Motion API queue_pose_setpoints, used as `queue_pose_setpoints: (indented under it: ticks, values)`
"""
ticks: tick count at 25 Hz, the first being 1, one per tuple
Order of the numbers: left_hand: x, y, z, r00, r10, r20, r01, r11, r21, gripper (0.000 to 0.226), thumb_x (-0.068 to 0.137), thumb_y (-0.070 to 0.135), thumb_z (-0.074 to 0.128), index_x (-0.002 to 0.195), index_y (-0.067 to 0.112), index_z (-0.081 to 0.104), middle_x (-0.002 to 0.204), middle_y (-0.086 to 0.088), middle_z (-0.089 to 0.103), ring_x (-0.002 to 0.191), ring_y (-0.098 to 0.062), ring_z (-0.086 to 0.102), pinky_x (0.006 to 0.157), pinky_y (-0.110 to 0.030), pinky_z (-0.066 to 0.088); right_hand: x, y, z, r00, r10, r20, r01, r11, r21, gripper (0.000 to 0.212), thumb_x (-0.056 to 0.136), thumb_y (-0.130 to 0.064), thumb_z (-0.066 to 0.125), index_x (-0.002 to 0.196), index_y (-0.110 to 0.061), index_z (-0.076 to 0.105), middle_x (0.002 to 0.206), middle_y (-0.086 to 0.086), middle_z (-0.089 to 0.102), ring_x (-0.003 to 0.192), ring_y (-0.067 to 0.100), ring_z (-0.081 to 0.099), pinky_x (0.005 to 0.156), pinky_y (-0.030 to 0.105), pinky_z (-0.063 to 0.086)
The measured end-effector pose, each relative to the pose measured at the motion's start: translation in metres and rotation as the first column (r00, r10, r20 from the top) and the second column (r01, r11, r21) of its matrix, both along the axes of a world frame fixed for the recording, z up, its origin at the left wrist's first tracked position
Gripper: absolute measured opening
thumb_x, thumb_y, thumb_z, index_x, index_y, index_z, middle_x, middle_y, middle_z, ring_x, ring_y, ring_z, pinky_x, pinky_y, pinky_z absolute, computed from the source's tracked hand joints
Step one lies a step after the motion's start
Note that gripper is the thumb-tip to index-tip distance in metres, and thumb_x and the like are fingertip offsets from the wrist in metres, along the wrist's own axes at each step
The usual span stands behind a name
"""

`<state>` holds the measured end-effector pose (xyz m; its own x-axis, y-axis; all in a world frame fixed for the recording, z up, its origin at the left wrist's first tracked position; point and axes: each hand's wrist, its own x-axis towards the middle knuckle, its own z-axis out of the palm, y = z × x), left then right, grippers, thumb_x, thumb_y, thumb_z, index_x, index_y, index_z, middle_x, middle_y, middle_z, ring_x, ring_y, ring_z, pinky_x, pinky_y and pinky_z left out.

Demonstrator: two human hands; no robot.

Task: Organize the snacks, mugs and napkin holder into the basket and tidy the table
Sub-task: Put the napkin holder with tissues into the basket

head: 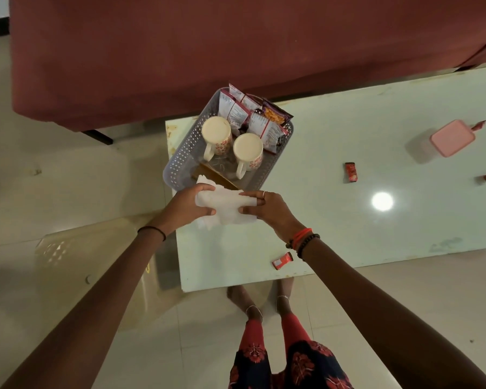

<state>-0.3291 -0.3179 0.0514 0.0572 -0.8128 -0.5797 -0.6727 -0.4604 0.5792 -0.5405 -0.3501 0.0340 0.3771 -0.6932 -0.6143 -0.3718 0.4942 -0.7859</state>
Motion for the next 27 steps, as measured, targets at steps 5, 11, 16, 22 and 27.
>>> queue_pose_setpoints:
  ticks: [5, 11, 16, 22, 27]
  values:
    - [0.0, -0.016, 0.004, 0.958, -0.163, 0.237, 0.181, 0.982, -0.058, 0.04, 0.073, 0.032, 0.077, 0.108, 0.015, 0.068, 0.119, -0.007, 0.055, 0.11, -0.022, 0.049, 0.088, -0.031, 0.041, -0.01, -0.009, -0.004, 0.998, -0.066, -0.013, 0.067, 0.995, 0.078, 0.037, 0.077, -0.01, 0.076, 0.11, 0.003, 0.066, 0.104, 0.017, 0.067, 0.094, 0.025, 0.061, 0.088, 0.039, 0.055]
    - [0.009, -0.038, 0.006, 0.996, 0.063, -0.066, -0.048, 0.977, 0.207, 0.04, 0.078, 0.031, 0.072, 0.112, 0.009, 0.066, 0.111, -0.006, 0.068, 0.103, -0.02, 0.064, 0.074, -0.017, 0.05, -0.014, -0.023, -0.013, 0.979, -0.171, 0.111, 0.118, 0.92, 0.374, 0.018, 0.083, -0.017, 0.07, 0.094, -0.005, 0.062, 0.101, 0.007, 0.062, 0.1, 0.023, 0.057, 0.09, 0.038, 0.05]
    - [0.018, -0.049, -0.003, 0.942, 0.302, -0.149, -0.235, 0.906, 0.351, 0.034, 0.084, 0.023, 0.067, 0.108, 0.0, 0.065, 0.11, -0.014, 0.068, 0.081, -0.014, 0.065, 0.058, -0.011, 0.055, 0.002, -0.017, -0.03, 0.852, -0.502, 0.15, 0.227, 0.611, 0.759, 0.036, 0.092, -0.005, 0.056, 0.127, 0.001, 0.048, 0.125, 0.017, 0.057, 0.107, 0.029, 0.057, 0.085, 0.037, 0.055]
    - [0.035, -0.071, -0.031, 0.904, 0.419, -0.086, -0.333, 0.815, 0.473, 0.039, 0.085, 0.015, 0.066, 0.117, -0.005, 0.059, 0.121, -0.022, 0.063, 0.092, -0.025, 0.065, 0.066, -0.021, 0.057, 0.033, -0.026, -0.05, 0.729, -0.676, 0.112, 0.316, 0.477, 0.82, 0.028, 0.093, 0.009, 0.046, 0.12, 0.014, 0.046, 0.139, 0.027, 0.047, 0.128, 0.04, 0.048, 0.085, 0.035, 0.055]
    - [0.051, -0.097, -0.052, 0.891, 0.453, -0.035, -0.389, 0.8, 0.457, 0.008, 0.091, 0.003, 0.053, 0.083, 0.003, 0.055, 0.122, -0.024, 0.059, 0.063, -0.016, 0.065, 0.049, -0.019, 0.055, 0.049, -0.043, -0.062, 0.73, -0.671, 0.128, 0.326, 0.507, 0.798, 0.042, 0.092, 0.011, 0.044, 0.134, 0.014, 0.04, 0.139, 0.027, 0.048, 0.111, 0.034, 0.055, 0.094, 0.039, 0.049]
